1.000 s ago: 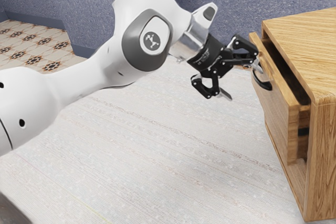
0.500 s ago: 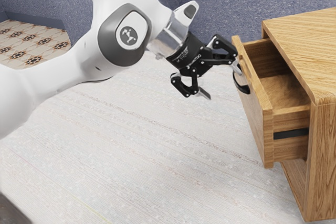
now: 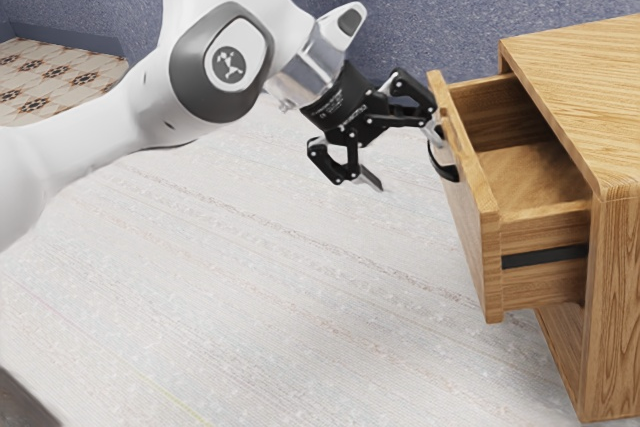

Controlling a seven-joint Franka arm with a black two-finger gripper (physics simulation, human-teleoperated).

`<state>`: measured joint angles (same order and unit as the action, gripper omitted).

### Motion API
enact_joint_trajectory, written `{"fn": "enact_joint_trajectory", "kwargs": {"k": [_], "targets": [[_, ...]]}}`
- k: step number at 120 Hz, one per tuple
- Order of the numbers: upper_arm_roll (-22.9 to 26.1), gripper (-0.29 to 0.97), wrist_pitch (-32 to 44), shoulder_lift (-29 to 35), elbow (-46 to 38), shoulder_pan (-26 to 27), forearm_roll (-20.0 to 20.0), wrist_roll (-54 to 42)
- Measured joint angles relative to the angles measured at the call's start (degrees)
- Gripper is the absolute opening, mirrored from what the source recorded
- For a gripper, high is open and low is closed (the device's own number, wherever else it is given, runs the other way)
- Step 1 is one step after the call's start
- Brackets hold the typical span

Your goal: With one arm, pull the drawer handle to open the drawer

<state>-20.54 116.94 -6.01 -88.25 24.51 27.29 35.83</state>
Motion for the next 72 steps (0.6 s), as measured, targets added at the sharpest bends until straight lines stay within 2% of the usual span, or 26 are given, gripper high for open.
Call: {"fn": "enact_joint_trajectory", "kwargs": {"k": [72], "targets": [[-0.4, 0.68, -1.06, 5.66, -6.25, -1.18, -2.43, 0.0]]}}
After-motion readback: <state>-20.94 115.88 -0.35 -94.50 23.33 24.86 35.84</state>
